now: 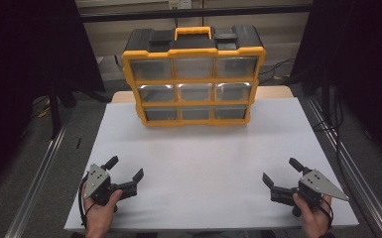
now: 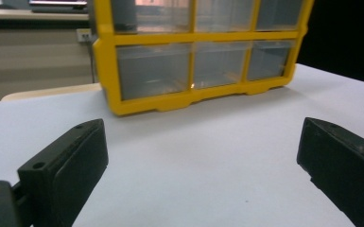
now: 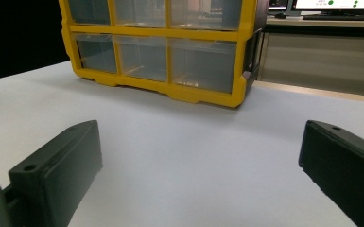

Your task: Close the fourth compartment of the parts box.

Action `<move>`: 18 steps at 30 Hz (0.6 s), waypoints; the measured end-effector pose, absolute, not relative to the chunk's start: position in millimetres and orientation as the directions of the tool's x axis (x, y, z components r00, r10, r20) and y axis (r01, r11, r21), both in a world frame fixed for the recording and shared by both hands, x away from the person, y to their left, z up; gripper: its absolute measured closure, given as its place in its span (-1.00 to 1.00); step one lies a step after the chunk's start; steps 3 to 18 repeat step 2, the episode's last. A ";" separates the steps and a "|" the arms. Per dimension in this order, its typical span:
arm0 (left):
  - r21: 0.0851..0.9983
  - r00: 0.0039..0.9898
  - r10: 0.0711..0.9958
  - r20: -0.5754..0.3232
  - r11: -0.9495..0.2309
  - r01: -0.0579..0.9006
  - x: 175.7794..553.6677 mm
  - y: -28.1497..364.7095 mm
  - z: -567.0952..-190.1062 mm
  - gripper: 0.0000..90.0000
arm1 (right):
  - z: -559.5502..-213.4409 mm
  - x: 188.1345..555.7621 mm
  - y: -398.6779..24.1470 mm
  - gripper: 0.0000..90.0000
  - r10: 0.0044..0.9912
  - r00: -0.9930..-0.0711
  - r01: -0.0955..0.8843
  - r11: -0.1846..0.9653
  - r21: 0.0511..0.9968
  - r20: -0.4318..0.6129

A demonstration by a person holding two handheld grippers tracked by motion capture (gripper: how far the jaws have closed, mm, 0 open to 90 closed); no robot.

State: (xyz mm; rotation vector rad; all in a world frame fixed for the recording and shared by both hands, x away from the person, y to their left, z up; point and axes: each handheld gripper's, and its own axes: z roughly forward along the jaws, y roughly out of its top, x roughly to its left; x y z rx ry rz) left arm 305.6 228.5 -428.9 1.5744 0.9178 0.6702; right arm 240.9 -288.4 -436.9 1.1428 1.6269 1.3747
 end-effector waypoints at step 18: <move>0.978 0.533 0.843 -0.068 -0.050 0.204 307.4 228.7 -428.9 -0.94 | -437.1 241.1 -288.7 -1.00 0.934 -0.357 0.183 0.043 0.982 0.026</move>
